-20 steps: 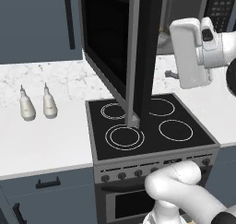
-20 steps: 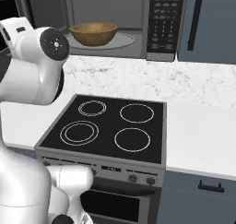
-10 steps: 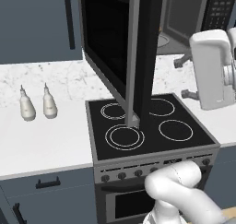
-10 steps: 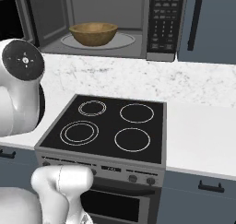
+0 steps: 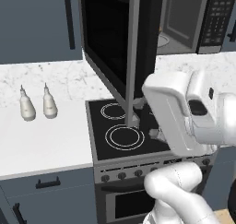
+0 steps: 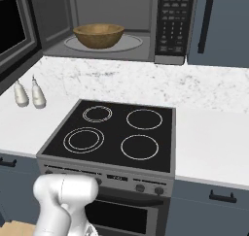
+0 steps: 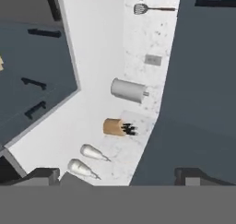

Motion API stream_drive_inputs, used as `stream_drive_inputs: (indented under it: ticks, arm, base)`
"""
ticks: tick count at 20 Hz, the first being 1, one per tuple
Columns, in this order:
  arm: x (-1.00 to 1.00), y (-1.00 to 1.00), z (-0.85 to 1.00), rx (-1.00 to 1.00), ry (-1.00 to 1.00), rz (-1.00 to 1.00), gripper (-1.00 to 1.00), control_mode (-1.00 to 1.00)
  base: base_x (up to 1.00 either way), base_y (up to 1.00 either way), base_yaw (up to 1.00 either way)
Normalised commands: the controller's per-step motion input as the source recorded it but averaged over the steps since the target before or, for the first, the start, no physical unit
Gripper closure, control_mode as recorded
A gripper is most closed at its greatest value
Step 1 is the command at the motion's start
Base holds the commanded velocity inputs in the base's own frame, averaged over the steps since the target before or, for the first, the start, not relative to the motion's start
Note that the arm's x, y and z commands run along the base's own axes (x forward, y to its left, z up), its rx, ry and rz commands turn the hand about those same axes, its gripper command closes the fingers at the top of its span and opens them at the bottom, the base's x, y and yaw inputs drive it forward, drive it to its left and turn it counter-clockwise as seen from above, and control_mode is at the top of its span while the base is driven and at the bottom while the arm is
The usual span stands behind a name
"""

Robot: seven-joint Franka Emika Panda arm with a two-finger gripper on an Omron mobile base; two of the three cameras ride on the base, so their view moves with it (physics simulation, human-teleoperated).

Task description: Open the microwave, place the bowl with waffle inside the microwave, then close the microwave door and turn it on.

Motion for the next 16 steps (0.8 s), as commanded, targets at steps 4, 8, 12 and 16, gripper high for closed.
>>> stream_drive_inputs:
  ticks: [4, 8, 12, 16]
  arm:
    - [0.62, 1.0, -0.28, -0.16, 0.0, -0.43, -1.0, -1.0]
    - [0.98, 0.97, 0.0, -0.21, -0.01, -0.56, -1.0, -1.0]
    - [1.0, 0.58, 0.0, -0.13, 0.0, -0.57, -1.0, -1.0]
    - [0.96, 0.06, -0.05, -0.07, 0.0, -0.5, -1.0, -1.0]
  base:
    - [0.0, 0.0, 0.0]
    - [0.0, 0.0, 0.0]
    - [0.0, 0.0, 0.0]
    - [0.0, 0.0, 0.0]
